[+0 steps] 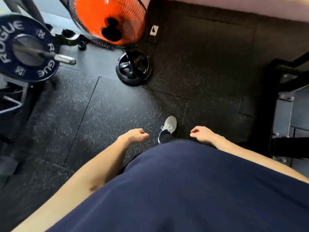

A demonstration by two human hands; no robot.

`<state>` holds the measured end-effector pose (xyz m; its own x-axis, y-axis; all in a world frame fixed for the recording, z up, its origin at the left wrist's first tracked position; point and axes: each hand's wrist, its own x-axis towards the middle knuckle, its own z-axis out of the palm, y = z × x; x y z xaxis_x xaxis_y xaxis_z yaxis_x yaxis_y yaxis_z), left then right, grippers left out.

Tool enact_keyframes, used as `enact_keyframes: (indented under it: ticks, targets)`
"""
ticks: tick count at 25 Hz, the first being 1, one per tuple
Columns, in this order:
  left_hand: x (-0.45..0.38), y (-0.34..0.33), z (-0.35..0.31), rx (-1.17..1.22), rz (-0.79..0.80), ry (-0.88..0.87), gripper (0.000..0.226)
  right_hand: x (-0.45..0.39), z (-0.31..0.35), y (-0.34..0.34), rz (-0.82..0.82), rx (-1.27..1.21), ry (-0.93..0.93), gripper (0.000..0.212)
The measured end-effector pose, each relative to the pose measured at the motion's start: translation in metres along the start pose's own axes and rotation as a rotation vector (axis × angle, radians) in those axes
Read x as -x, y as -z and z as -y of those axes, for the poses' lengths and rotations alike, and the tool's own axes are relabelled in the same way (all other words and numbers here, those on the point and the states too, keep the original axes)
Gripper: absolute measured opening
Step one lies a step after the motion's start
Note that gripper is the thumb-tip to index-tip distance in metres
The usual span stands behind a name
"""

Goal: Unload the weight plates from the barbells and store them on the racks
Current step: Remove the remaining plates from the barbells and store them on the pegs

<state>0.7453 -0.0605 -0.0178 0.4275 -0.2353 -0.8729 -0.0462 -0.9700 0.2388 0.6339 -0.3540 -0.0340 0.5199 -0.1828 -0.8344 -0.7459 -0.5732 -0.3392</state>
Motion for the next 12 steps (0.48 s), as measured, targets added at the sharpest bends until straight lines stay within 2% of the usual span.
enact_keyframes:
  ticks: [3, 7, 12]
  targets:
    - [-0.036, 0.077, -0.035, -0.036, -0.02, -0.012, 0.042, -0.041, 0.044, 0.063, 0.018, 0.011, -0.015, 0.026]
    - [-0.082, 0.169, -0.08, 0.029, -0.116, -0.033, 0.042, -0.087, 0.098, 0.144, -0.031, -0.008, -0.022, 0.028]
    - [-0.159, 0.277, -0.141, -0.01, -0.054, -0.068, 0.039, -0.158, 0.148, 0.23, -0.068, -0.089, -0.055, 0.029]
